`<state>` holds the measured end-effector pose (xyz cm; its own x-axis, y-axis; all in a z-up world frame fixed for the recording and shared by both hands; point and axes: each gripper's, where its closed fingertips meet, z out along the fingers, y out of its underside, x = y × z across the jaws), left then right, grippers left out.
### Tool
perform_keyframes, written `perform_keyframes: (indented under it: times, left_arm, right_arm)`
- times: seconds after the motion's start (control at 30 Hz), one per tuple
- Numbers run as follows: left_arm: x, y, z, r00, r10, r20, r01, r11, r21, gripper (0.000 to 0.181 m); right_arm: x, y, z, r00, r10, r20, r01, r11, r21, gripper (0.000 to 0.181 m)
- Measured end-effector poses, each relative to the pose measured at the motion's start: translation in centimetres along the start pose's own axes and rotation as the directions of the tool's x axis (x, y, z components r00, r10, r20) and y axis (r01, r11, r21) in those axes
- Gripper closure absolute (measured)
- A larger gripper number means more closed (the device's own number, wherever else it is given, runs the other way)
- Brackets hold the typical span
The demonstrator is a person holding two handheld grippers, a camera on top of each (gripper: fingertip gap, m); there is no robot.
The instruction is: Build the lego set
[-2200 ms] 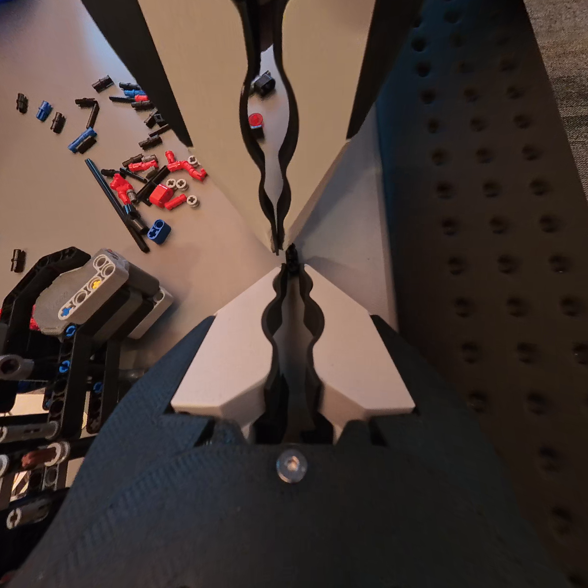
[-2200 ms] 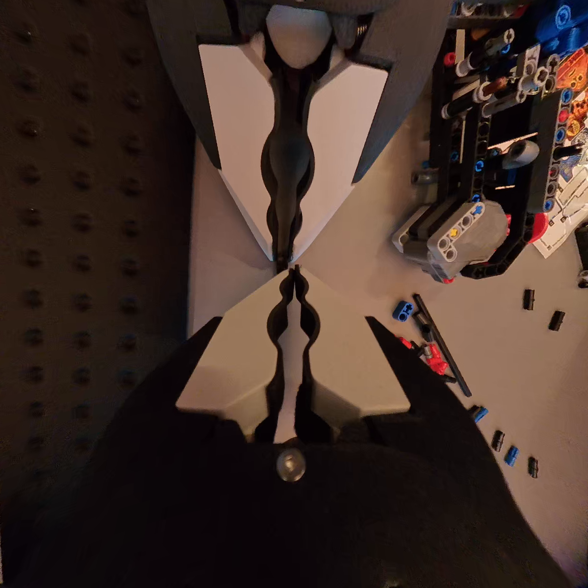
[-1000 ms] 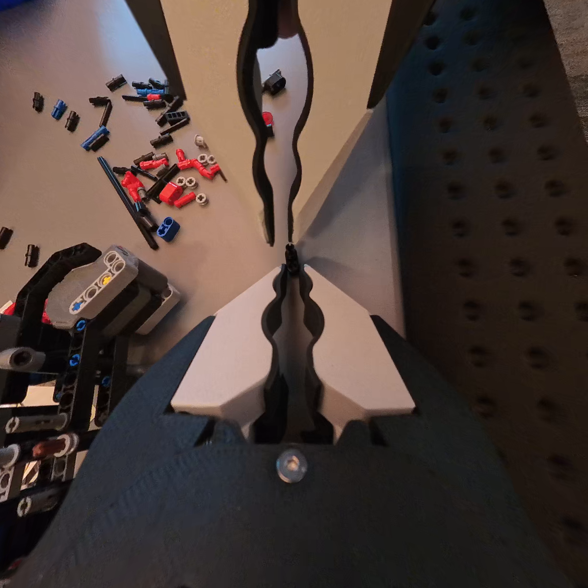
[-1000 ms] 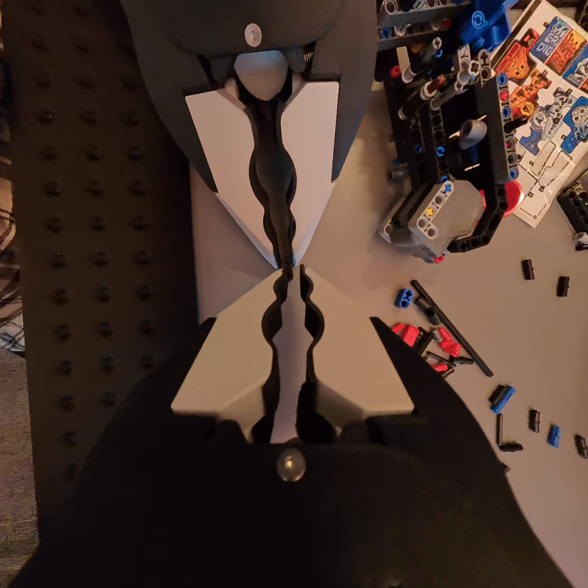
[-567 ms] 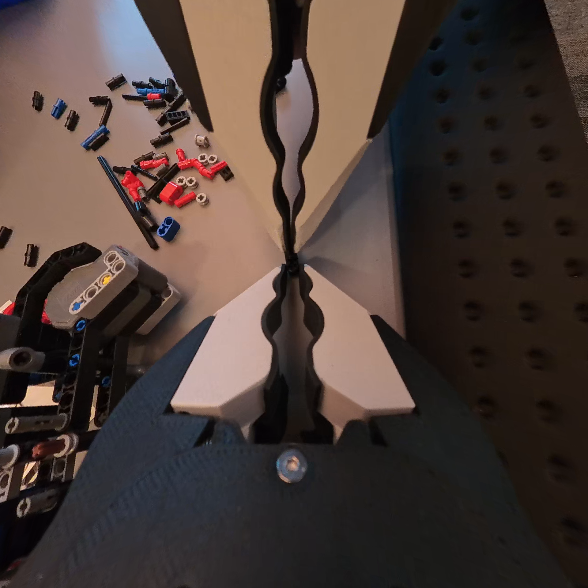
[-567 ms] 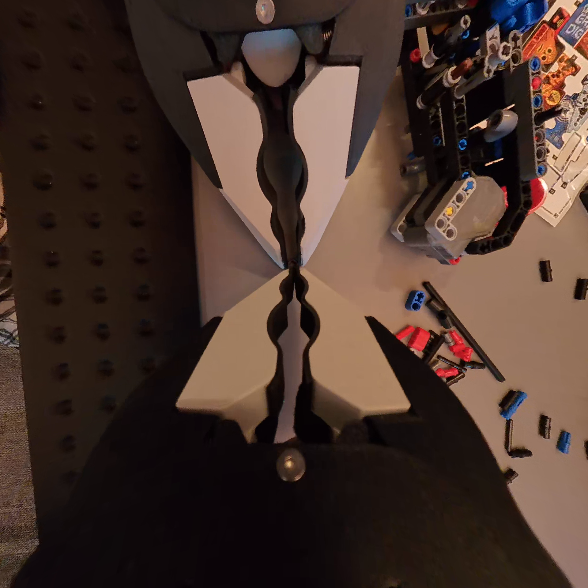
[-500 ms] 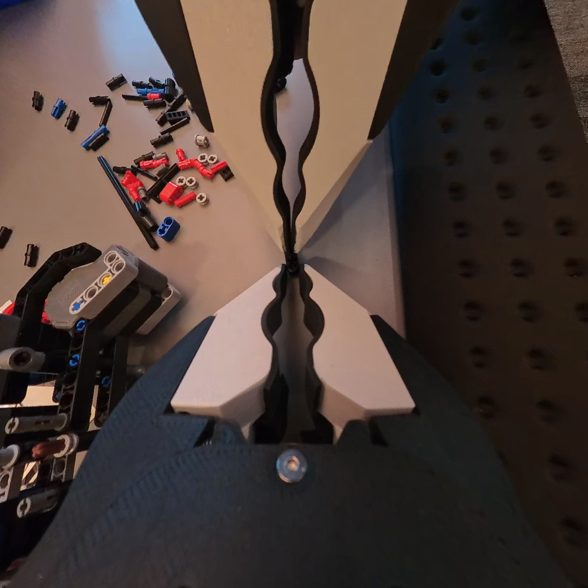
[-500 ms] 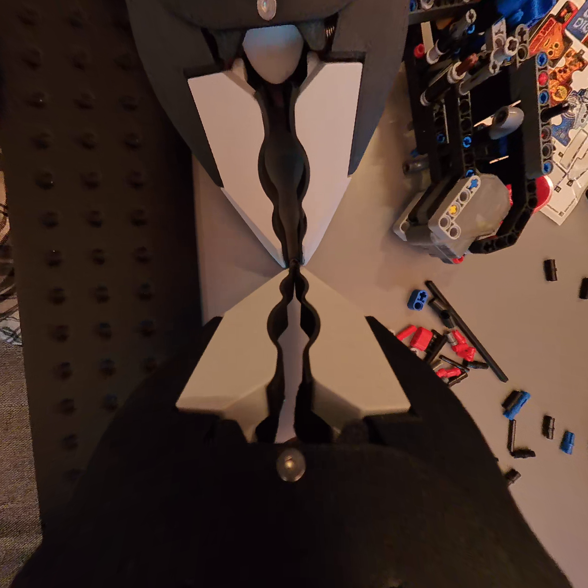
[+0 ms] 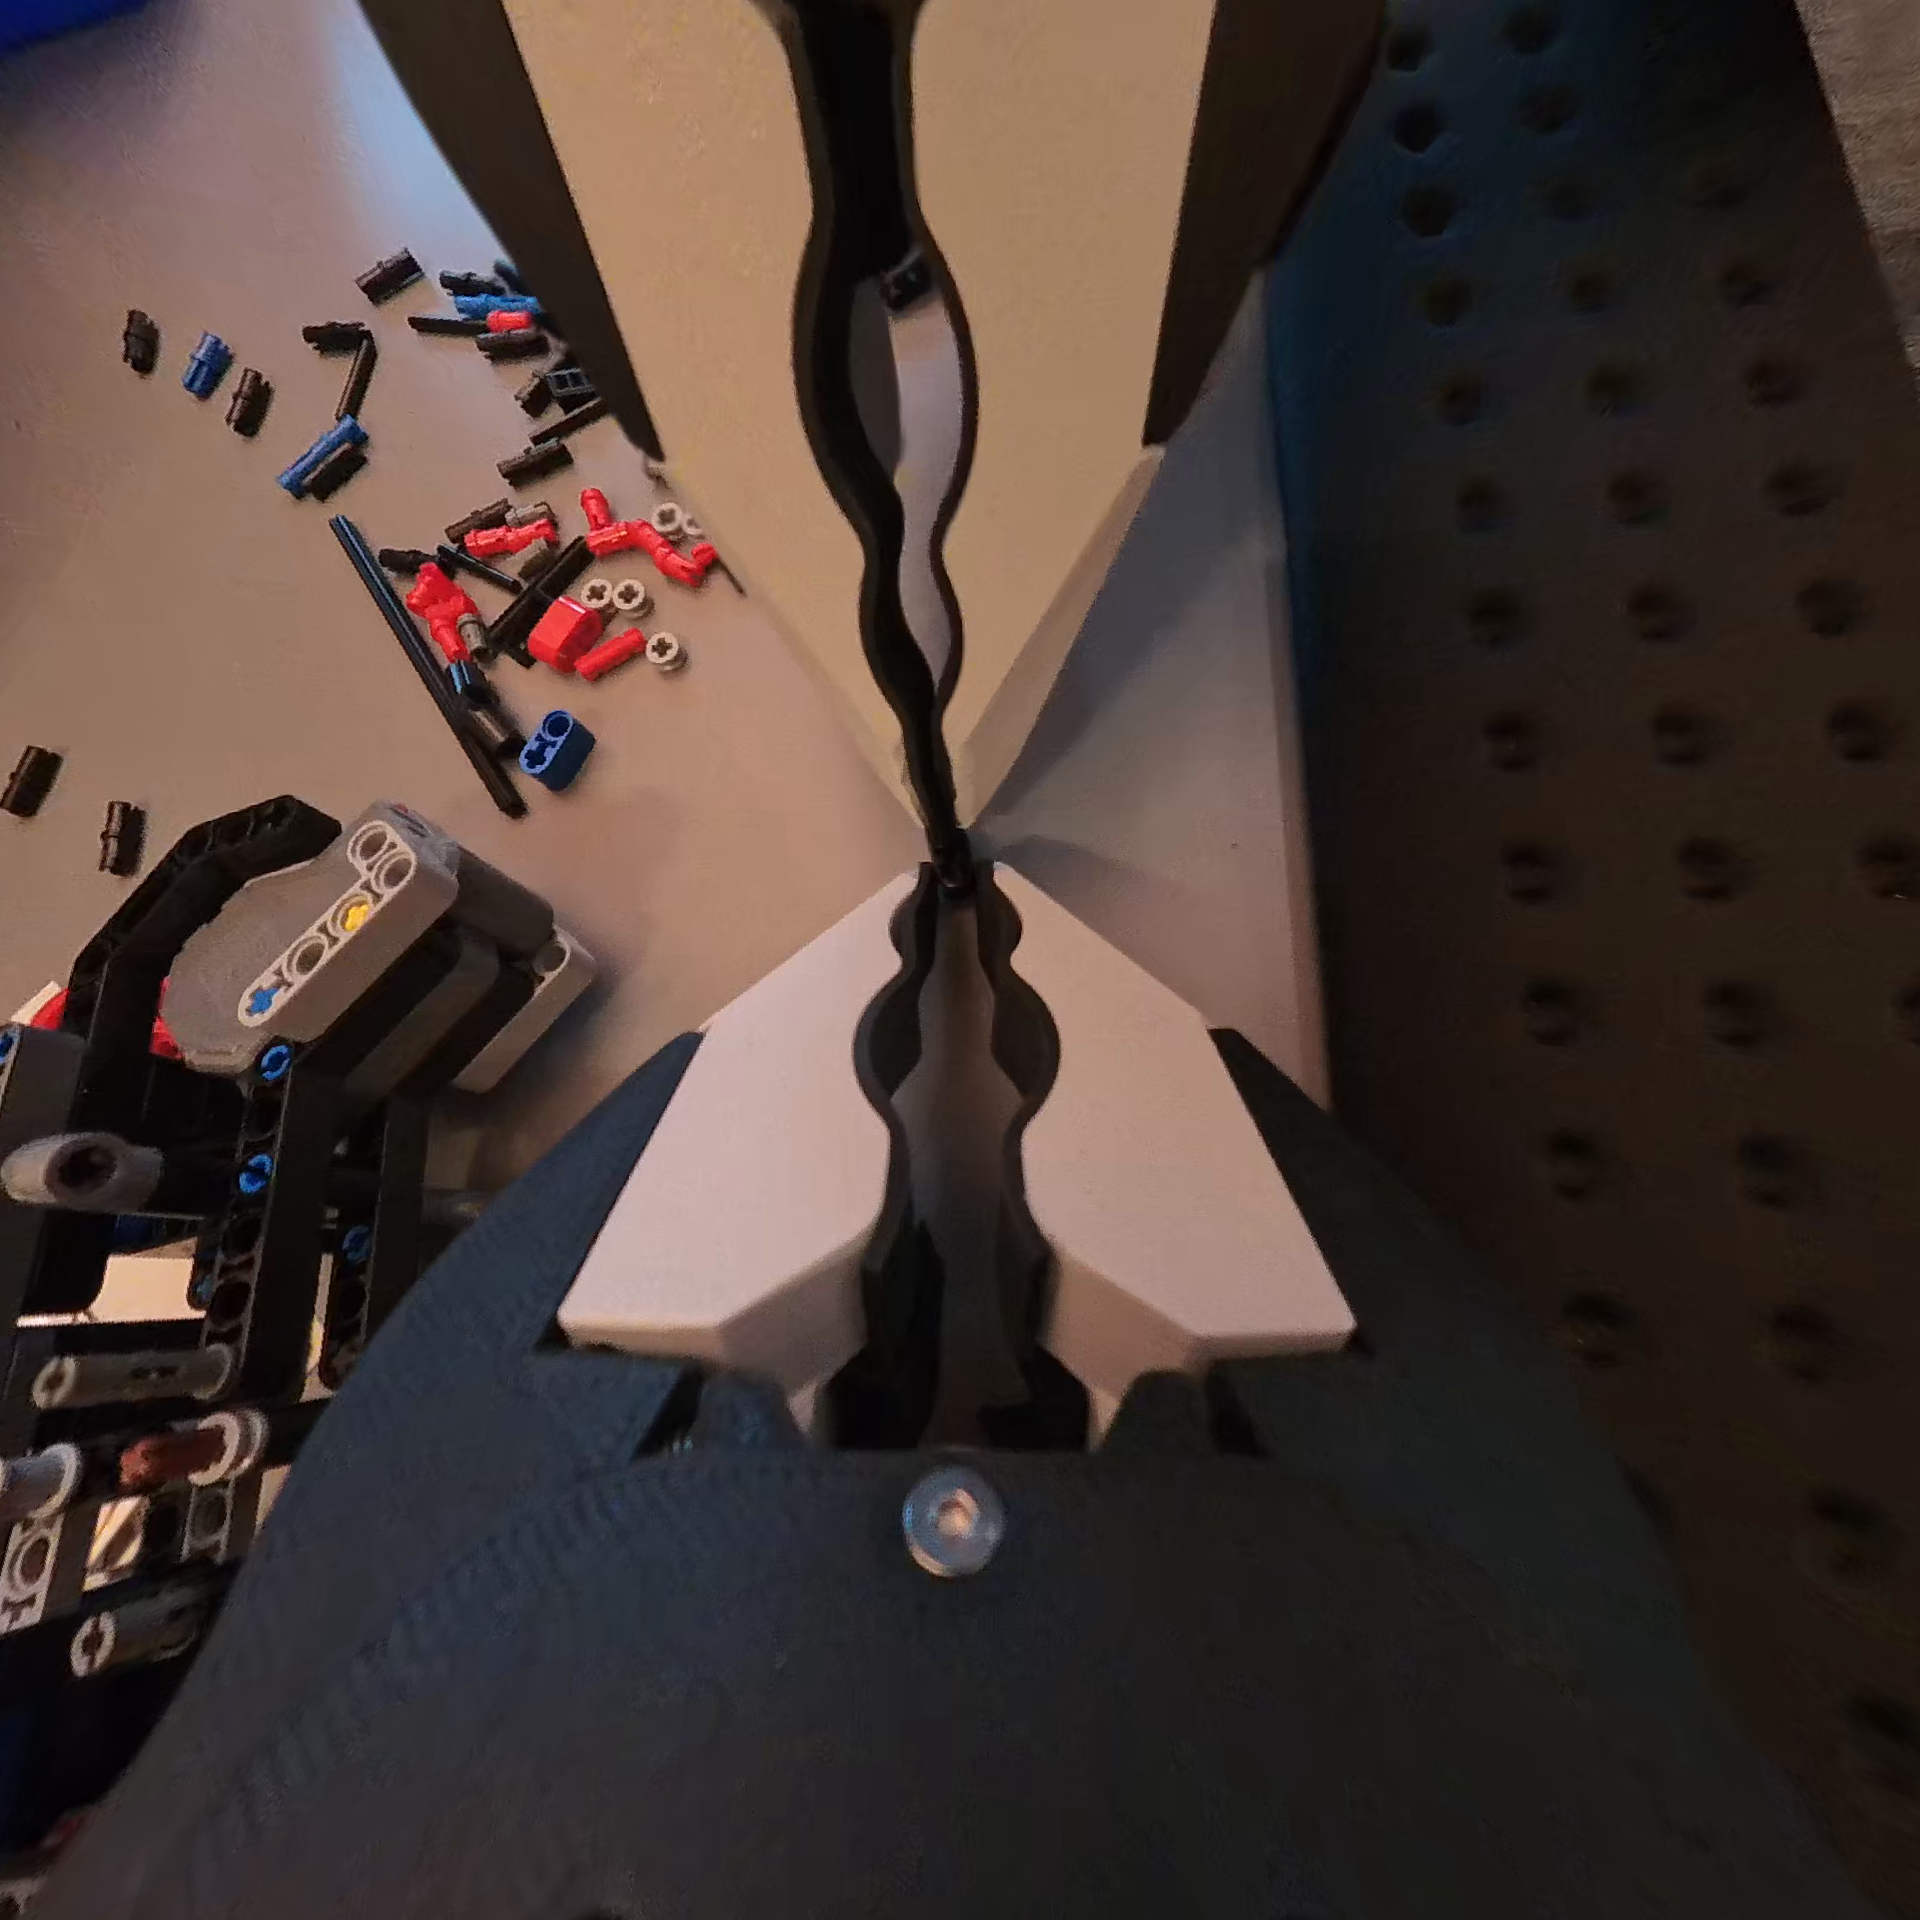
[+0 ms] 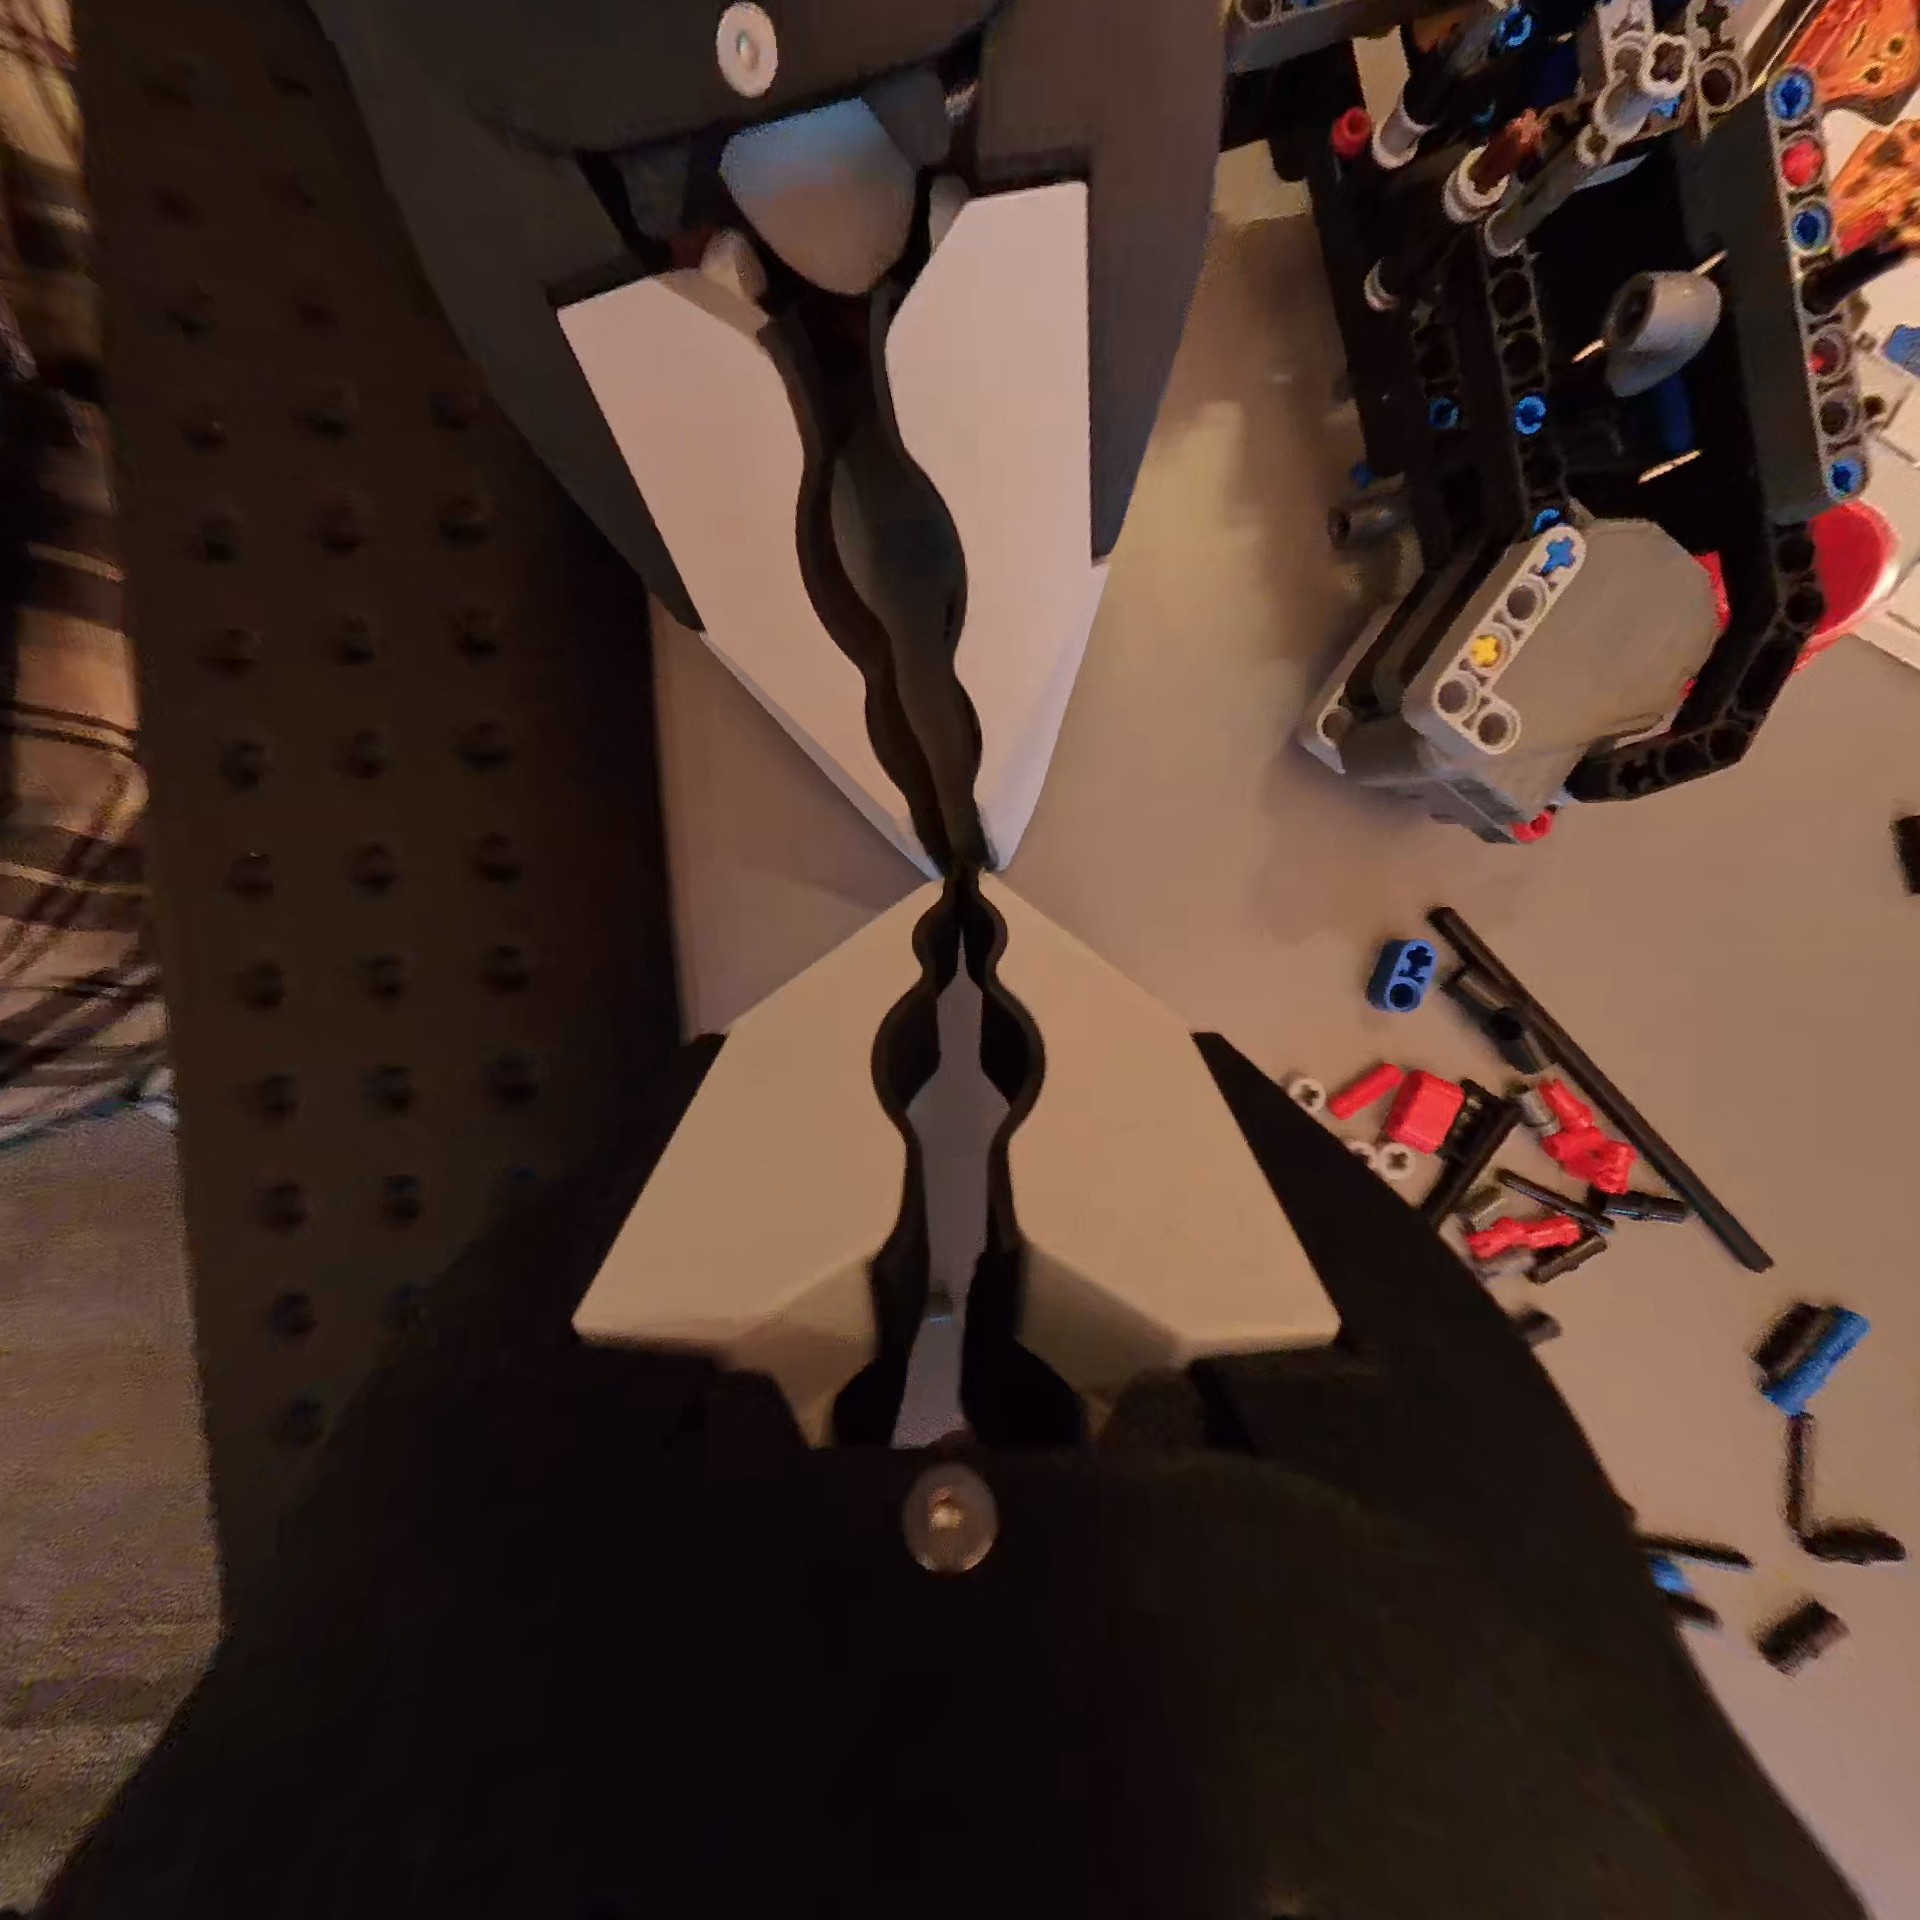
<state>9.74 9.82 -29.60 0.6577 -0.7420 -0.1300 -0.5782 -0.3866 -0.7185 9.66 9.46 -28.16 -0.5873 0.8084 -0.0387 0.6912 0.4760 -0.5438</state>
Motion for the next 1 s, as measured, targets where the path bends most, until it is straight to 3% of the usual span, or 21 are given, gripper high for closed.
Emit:
perform_keyframes:
  times: [0.1,0.17,0.27,0.5,1.0]
  left_arm:
    - [0.1,-0.1,0.0,0.999,0.036,0.026,-0.036,0.999,0.001,0.175]
    - [-0.1,-0.5,-0.2,0.996,0.068,0.062,-0.069,0.998,0.006,0.175]
    - [-0.5,-1.2,-0.9,0.977,0.152,0.151,-0.153,0.988,-0.003,0.176]
    - [-0.9,-1.2,-2.8,0.932,0.254,0.257,-0.249,0.967,-0.052,0.175]
    - [-4.4,-2.2,-8.9,0.876,0.268,0.402,-0.294,0.956,0.003,0.176]
  right_arm:
    - [0.4,-1.1,-1.1,0.999,0.047,-0.023,-0.045,0.994,0.100,0.171]
    - [0.6,-0.6,-1.1,0.996,0.080,-0.042,-0.076,0.993,0.088,0.153]
    - [0.3,-0.5,-0.8,0.995,0.092,-0.041,-0.087,0.991,0.102,0.153]
    - [0.1,-2.6,-0.9,0.993,0.043,-0.108,-0.022,0.982,0.188,0.175]
    - [2.5,-9.0,-3.4,0.943,-0.086,-0.321,0.180,0.944,0.277,0.170]
